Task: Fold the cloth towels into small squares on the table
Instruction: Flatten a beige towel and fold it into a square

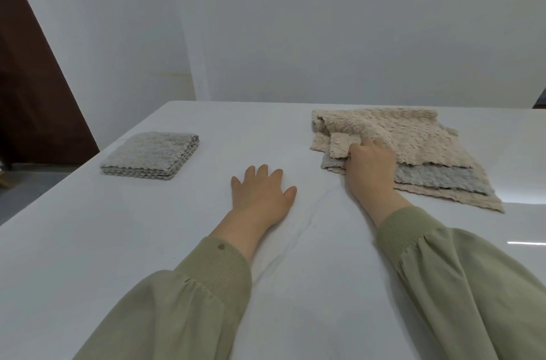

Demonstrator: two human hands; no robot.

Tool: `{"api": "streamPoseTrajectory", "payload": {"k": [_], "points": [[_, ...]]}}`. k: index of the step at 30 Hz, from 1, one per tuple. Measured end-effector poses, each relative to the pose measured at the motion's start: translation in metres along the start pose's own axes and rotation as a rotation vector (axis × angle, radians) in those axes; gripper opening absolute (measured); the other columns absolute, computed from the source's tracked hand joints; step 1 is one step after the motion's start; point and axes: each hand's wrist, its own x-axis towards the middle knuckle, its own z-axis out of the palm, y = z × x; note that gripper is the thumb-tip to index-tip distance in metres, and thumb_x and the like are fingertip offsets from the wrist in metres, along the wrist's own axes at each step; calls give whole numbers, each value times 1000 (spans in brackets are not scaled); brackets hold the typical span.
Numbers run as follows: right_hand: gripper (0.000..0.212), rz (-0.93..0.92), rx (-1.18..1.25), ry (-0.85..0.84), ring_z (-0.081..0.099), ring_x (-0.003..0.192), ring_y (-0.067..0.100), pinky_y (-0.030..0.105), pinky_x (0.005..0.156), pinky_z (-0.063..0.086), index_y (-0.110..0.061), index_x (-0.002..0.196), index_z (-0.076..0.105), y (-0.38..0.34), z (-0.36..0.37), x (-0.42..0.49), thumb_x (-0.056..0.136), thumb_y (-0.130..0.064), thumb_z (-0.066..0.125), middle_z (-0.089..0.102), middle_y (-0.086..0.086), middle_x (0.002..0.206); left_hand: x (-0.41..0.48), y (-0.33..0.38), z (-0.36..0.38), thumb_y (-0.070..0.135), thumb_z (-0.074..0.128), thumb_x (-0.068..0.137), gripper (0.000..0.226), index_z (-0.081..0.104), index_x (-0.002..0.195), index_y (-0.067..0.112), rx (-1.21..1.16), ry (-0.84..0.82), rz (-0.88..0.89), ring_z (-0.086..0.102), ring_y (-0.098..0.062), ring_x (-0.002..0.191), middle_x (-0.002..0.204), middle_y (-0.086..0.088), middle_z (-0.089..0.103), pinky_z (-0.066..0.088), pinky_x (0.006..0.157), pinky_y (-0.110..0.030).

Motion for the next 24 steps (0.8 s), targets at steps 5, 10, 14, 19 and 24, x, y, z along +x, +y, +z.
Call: {"api": "streamPoseTrajectory", "payload": {"k": [5, 10, 14, 19, 24], "points": [[13, -244, 202, 366, 50, 64, 28, 33, 61, 34, -5, 64, 61, -3, -6, 0, 71, 4, 67, 58, 8, 61, 1, -4, -2, 60, 26, 93, 61, 26, 145, 28, -30, -16, -25, 8, -26, 144, 155, -1, 19, 8, 114, -53], [7, -432, 298, 474, 53, 77, 28, 33, 74, 35, -7, 80, 63, -27, -11, -7, 79, -5, 56, 62, 6, 76, 2, -11, -2, 61, 28, 92, 63, 27, 146, 27, -45, -4, -40, 9, -25, 144, 155, -1, 20, 8, 114, -52], [47, -148, 86, -47, 40, 125, 31, 51, 111, 20, -8, 122, 51, -21, -5, -9, 82, -31, 48, 52, 11, 127, 2, -13, -1, 60, 29, 92, 62, 28, 145, 27, -52, 3, -42, 10, -25, 144, 155, -1, 20, 9, 114, -51], [35, 75, 39, -172, 38, 129, 29, 61, 111, 11, -12, 116, 58, 7, -4, -5, 93, -34, 43, 55, 7, 129, 3, -13, 0, 59, 29, 93, 62, 26, 146, 27, -56, 4, -41, 9, -26, 144, 155, -1, 19, 9, 114, -51], [15, 76, 278, 166, 56, 105, 34, 58, 108, 27, -6, 91, 65, 4, -8, -4, 90, -14, 53, 68, 12, 105, 4, -13, -2, 53, 32, 95, 57, 31, 144, 25, -103, 25, -54, 14, -24, 143, 155, -1, 22, 11, 114, -48]]}}
